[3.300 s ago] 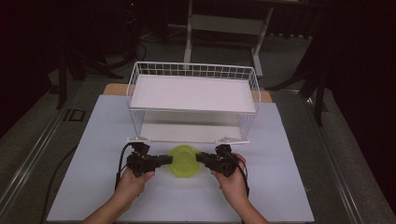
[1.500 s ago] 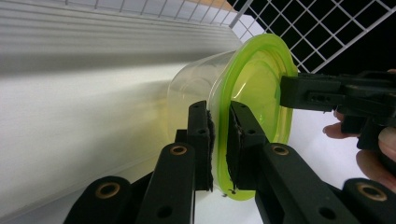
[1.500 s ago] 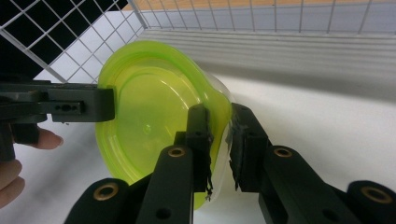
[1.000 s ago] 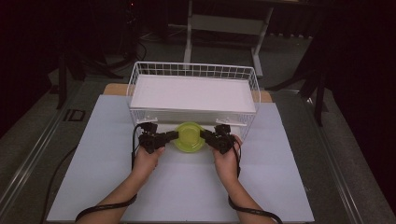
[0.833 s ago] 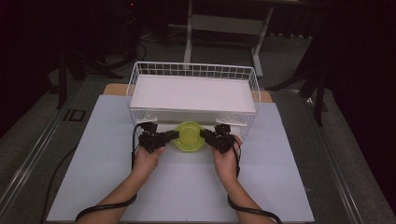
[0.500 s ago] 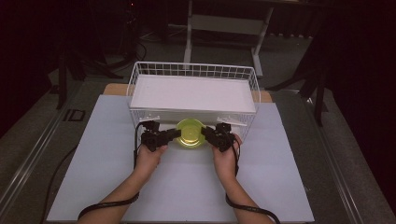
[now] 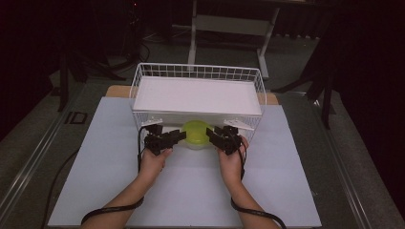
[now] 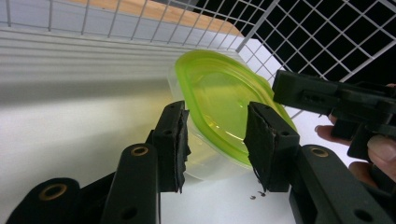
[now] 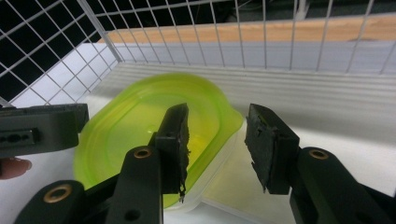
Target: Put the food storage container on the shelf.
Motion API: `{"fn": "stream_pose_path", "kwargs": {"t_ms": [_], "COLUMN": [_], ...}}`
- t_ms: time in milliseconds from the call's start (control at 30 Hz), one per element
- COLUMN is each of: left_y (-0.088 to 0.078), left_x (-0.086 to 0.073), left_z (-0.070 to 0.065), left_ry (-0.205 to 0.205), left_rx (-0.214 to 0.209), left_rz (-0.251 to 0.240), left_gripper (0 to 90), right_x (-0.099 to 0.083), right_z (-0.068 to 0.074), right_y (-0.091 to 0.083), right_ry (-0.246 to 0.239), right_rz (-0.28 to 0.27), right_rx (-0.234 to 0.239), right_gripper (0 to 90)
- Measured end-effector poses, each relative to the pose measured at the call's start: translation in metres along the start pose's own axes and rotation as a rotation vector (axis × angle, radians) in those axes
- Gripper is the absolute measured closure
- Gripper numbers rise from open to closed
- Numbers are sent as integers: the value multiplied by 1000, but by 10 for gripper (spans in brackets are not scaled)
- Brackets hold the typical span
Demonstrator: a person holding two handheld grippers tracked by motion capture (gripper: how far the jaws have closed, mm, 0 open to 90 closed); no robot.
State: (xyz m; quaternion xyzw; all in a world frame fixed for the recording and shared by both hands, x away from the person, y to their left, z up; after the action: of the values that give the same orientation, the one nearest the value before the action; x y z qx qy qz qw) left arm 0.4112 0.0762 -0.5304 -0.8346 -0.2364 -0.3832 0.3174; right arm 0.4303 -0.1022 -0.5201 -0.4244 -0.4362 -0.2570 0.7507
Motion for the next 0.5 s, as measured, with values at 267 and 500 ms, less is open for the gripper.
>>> {"fn": "stream_pose_path", "kwargs": {"t_ms": [267,500], "left_y": [-13,-32], "left_x": [0,-1], "left_z": [-3,-17], "left_ry": [27,85], "left_rx": [11,-71], "left_rz": [-11,-55], "left_gripper": [447,266], "right_x": [2,-11], "right_z": [11,28], "right_y": [-20,-35], "right_ry": [-39,-53], "right_rz": [-3,26], "right_rx": [33,91], "right_gripper": [594,664]}}
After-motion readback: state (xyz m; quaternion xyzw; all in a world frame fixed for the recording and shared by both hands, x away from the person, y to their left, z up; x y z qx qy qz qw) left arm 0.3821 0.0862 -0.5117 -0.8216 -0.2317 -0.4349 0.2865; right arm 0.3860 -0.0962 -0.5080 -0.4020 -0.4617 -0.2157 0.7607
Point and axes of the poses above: each handheld gripper's, and its own axes: y roughly forward along the jaws, x roughly out of its top, z roughly to its left, the point moved 7 cm from there along y, roughly forward along the jaws, and after that the axes turned 4 degrees about -z, right-handed, at the moved point
